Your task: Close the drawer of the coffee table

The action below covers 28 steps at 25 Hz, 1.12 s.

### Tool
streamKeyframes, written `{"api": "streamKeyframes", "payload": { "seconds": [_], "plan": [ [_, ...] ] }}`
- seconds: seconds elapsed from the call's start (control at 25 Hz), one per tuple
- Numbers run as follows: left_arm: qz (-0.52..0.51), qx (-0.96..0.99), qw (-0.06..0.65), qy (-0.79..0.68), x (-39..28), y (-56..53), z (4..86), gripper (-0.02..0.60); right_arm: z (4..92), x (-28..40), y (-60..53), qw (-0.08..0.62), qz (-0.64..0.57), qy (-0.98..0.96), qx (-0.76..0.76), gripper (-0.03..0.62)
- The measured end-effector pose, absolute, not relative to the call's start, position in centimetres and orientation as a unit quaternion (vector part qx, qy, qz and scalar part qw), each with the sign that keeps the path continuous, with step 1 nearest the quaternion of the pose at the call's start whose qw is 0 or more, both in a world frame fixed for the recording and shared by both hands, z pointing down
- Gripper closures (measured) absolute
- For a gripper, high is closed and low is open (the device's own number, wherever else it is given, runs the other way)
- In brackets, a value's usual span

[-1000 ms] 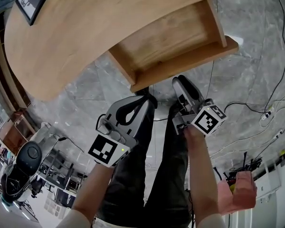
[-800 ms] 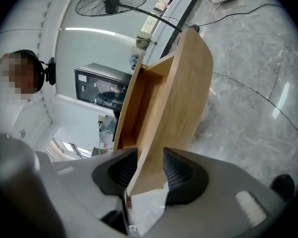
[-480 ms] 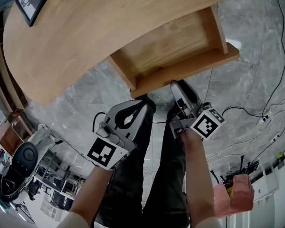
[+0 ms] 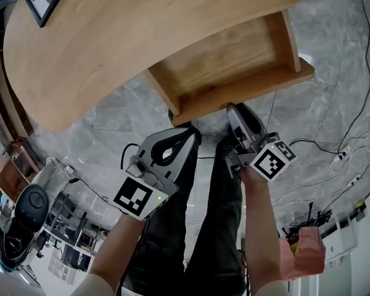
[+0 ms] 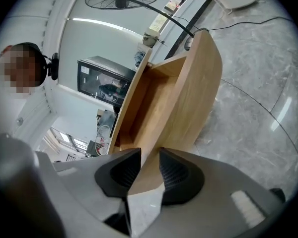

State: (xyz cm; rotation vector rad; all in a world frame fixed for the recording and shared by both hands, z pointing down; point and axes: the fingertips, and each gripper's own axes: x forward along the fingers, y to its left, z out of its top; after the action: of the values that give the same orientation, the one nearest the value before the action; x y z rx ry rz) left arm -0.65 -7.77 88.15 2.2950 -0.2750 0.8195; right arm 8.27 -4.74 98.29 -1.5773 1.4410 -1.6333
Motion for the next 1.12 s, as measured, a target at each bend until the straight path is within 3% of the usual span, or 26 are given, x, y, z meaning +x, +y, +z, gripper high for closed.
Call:
{"api": "streamKeyframes", "payload": {
  "seconds": [0.24, 1.12],
  "plan": [
    [0.309, 0.881, 0.341, -0.110, -0.6, -7.9, 87.9, 0.575, 98.4, 8.4, -4.5, 0.216, -0.589, 0.523, -0.578, 0.510],
    [0.288, 0.893, 0.327, -0.117, -1.1, -9.3, 87.7, 0.575, 97.2, 8.9, -5.9, 0.227, -0.573, 0.536, -0.577, 0.519]
  ]
}}
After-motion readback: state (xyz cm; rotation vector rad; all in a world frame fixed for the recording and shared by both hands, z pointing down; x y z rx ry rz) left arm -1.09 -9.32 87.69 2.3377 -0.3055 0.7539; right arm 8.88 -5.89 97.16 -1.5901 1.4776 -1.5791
